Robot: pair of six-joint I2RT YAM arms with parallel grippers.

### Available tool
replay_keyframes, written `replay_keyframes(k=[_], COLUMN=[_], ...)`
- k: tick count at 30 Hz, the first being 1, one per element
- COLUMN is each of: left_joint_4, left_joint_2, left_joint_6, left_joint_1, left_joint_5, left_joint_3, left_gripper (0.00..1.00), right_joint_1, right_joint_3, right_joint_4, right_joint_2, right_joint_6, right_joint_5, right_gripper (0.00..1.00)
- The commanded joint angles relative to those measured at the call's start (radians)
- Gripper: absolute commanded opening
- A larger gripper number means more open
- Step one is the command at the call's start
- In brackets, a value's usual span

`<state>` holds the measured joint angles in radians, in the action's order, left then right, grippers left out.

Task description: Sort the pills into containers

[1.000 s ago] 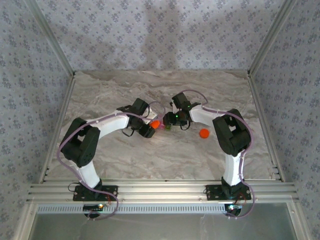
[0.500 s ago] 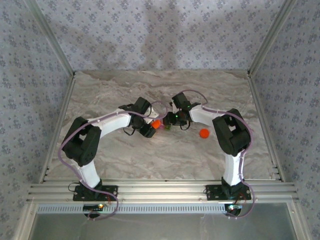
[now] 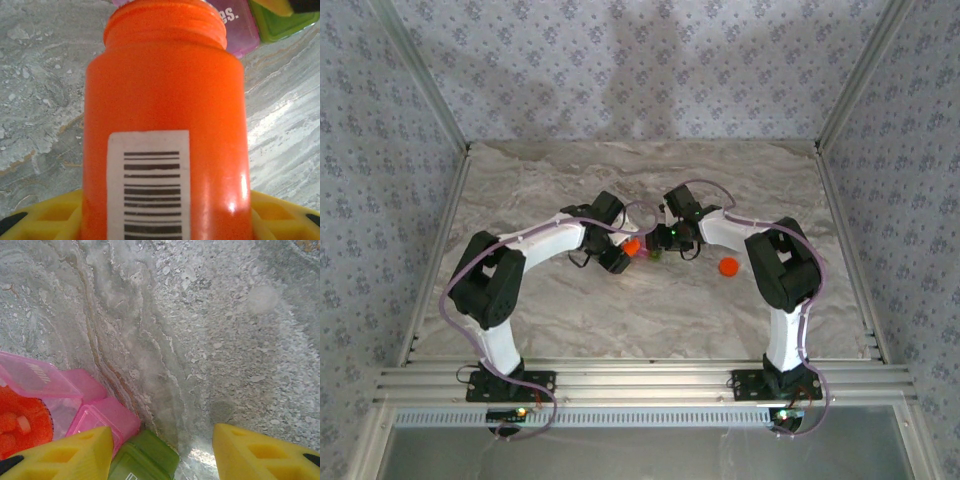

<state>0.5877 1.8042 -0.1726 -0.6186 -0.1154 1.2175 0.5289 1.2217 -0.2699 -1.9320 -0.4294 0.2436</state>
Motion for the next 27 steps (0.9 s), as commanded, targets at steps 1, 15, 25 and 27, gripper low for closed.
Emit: replay_keyframes(k=[1, 15, 25, 27], left_joint_4=[0.044, 0.084, 0.144, 0.15], left_joint_2=[0.014, 0.04, 0.052, 0.052], left_joint_6=[-0.023, -0.051, -0.071, -0.076], left_joint_1=[-0.007, -0.013, -0.016, -0.019], left_joint_5=[0.013, 0.033, 0.052, 0.058], left_joint_3=[0.04, 0.091, 0.117, 0.122], left_gripper=[0.0, 0.0, 0.0, 0.0], right_joint_1=[0.006, 0.005, 0.003, 0.003], right_joint_3=[-0.008, -0.007, -0.007, -0.007], right_joint_4=[-0.023, -0.024, -0.025, -0.025], right_joint_2=[-0.025, -0.028, -0.028, -0.03], right_joint_6=[-0.007, -0.007, -0.007, -0.008], right_joint_5=[-0.003, -0.001, -0.001, -0.001], right_gripper=[0.57, 0.57, 0.57, 0.57])
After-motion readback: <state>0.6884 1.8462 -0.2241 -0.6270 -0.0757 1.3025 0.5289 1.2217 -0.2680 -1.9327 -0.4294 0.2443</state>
